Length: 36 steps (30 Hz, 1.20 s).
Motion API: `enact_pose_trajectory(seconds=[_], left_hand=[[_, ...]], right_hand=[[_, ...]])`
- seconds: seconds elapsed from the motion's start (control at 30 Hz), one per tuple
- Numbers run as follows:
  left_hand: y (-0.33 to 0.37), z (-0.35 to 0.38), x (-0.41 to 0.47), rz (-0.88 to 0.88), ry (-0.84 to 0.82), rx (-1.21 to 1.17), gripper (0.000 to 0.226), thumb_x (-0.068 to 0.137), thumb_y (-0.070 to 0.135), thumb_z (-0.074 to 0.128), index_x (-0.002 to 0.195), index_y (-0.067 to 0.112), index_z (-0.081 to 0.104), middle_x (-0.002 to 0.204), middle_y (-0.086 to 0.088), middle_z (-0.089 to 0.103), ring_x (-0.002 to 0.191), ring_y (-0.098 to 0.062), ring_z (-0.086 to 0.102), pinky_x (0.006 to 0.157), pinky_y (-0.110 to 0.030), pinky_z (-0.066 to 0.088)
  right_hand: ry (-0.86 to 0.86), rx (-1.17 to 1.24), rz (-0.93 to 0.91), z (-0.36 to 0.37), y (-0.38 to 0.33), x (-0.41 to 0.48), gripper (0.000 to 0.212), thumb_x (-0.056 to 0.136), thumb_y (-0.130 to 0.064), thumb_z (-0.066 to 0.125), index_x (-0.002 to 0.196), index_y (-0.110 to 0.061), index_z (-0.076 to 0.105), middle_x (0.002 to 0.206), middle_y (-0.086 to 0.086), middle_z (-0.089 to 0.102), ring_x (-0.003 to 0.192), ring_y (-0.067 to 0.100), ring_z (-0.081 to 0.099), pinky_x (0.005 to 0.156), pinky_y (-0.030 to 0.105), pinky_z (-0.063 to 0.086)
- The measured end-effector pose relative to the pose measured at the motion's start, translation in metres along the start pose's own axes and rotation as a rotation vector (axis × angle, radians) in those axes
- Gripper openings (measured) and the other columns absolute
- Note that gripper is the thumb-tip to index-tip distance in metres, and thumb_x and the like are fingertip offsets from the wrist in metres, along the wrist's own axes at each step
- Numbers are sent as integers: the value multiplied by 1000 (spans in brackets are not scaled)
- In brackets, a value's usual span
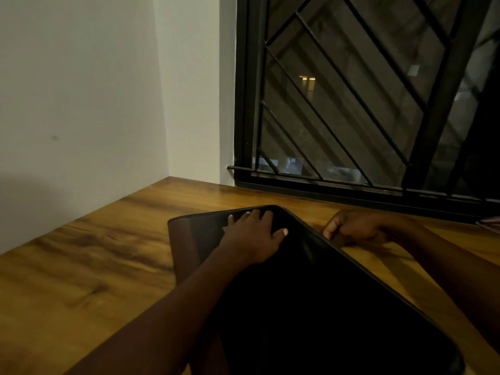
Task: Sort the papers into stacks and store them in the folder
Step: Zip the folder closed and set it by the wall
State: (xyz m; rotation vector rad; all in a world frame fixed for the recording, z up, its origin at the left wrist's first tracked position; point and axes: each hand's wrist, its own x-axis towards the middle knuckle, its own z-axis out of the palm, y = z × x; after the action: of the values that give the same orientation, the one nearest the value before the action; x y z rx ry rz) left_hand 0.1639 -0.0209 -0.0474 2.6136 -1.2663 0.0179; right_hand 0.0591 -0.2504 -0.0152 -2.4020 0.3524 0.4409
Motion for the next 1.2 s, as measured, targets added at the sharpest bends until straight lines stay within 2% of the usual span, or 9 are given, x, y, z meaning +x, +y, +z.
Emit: enact_pose_trajectory(seconds=[0.17,0.33,0.43,0.53,0.7,0.77,0.93,1.1,1.2], left_hand=[[-1,-1,0,18,0,-1,65,99,59,27,150,19,26,157,-12,29,145,-32,26,118,-59,11],[-3,-4,2,37,-12,29,64,99,59,28,148,17,29,154,-13,33,141,-33,32,114,-58,20],[-8,-6,5,59,-41,35,69,95,65,30,147,19,30,152,-12,36,137,-33,38,112,-60,24],[-10,-7,5,55,-52,13,73,92,69,32,147,20,32,151,-10,38,136,-32,39,112,-61,22],[-8,-3,3,97,23,8,68,94,65,38,144,18,36,145,-12,45,129,-32,46,110,-55,31],[-8,-3,4,110,33,14,67,94,64,39,143,17,37,143,-13,47,126,-32,48,108,-55,34],[-6,-5,4,120,56,12,66,93,63,43,139,16,41,137,-13,51,122,-33,51,104,-54,39],[-6,-8,5,127,11,-5,68,92,63,47,140,15,41,138,-13,51,123,-34,50,105,-58,38],[-10,-6,7,149,70,7,67,91,64,47,136,14,44,136,-13,52,121,-34,52,101,-55,41]], right_hand=[[-52,69,31,-11,-7,28,26,84,2,60,76,-18,75,86,5,69,88,25,53,82,36,41],[-9,155,62,-18,-14,54,22,85,-2,60,79,-16,75,90,9,66,81,22,51,67,27,41],[24,160,57,-21,-17,70,19,87,-3,58,82,-14,73,89,8,67,79,21,52,67,26,41],[95,128,33,-23,-23,87,17,90,-4,57,84,-12,70,83,8,64,64,13,48,59,23,38],[91,0,59,-36,-36,116,29,94,-3,47,83,-14,71,91,17,58,70,21,44,59,26,34],[72,-43,68,-41,-40,122,25,94,-2,49,86,-13,70,90,16,56,61,16,43,56,24,33],[100,-4,46,-41,-48,134,17,93,-4,54,90,-14,67,82,7,60,61,11,46,55,21,38],[-15,-64,55,-45,-78,145,16,96,-13,50,98,-18,65,93,5,58,67,11,46,59,22,37],[-142,-339,137,-41,-122,152,18,96,-13,48,93,-21,64,88,0,56,69,10,46,63,22,38]])
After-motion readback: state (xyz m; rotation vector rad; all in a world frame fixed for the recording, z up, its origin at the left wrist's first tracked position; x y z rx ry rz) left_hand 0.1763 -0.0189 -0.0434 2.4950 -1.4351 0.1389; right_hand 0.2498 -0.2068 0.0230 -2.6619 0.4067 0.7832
